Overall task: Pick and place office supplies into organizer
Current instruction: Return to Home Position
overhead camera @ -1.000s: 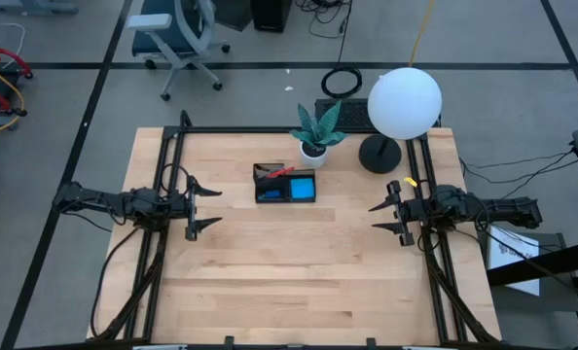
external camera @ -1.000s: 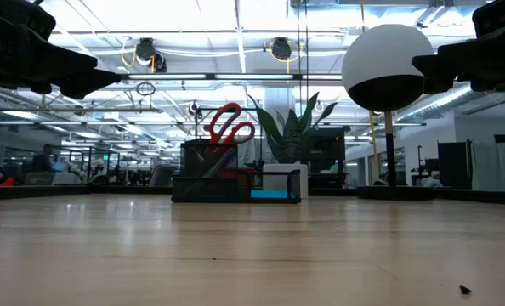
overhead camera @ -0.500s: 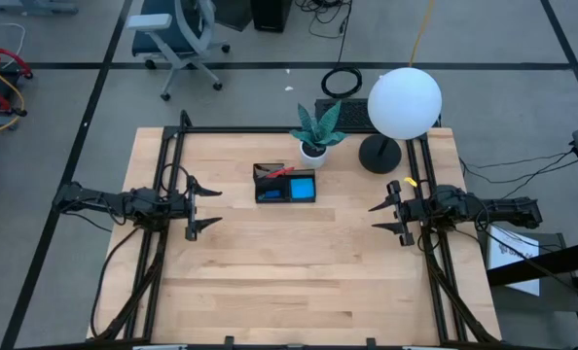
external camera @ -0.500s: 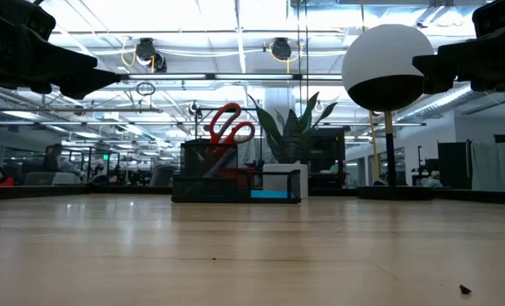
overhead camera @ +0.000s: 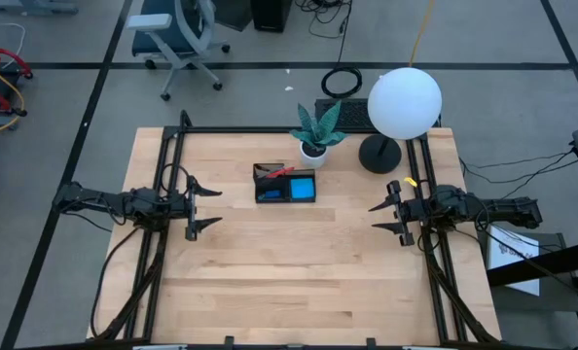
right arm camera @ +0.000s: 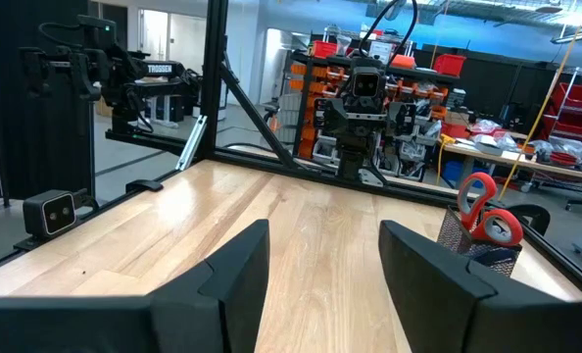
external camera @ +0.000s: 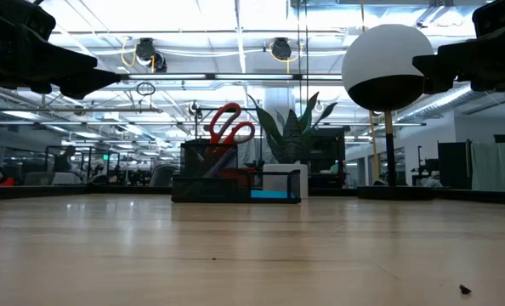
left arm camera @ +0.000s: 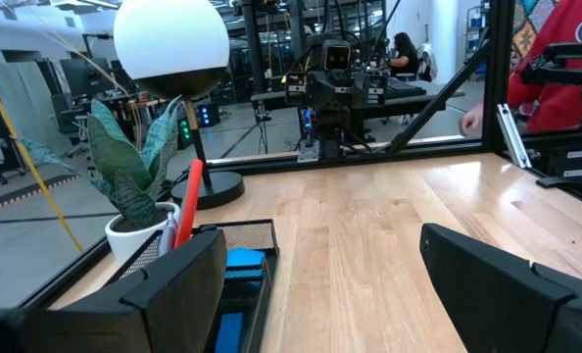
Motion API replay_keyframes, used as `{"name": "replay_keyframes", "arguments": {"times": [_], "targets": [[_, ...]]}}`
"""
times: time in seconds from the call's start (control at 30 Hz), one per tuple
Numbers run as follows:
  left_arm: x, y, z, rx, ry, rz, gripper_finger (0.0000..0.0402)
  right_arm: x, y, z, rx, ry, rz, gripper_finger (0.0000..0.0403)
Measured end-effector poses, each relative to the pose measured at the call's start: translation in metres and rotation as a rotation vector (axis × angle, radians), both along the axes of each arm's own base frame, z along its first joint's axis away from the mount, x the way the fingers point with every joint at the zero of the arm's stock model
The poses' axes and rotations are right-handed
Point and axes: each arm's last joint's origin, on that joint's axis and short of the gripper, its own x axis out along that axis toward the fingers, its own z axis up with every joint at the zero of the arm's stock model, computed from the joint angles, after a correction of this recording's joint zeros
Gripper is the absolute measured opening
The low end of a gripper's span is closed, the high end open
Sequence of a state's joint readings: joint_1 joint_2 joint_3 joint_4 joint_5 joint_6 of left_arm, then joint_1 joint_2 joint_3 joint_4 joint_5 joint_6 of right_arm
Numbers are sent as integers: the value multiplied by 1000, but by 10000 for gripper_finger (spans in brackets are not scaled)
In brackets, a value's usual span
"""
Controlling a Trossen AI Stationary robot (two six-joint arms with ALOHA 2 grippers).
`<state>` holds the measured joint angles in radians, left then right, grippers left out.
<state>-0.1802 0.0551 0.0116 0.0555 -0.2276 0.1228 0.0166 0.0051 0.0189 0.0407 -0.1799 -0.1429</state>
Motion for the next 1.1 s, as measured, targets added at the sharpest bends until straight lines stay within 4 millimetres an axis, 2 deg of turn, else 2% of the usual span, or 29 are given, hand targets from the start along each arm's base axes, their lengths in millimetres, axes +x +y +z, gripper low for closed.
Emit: {"name": "replay_keyframes", "arguments": {"times": [1.1], "targets": [[0, 0, 0, 0, 0, 0, 347, 0, 0, 0, 0, 0, 0, 187]]}}
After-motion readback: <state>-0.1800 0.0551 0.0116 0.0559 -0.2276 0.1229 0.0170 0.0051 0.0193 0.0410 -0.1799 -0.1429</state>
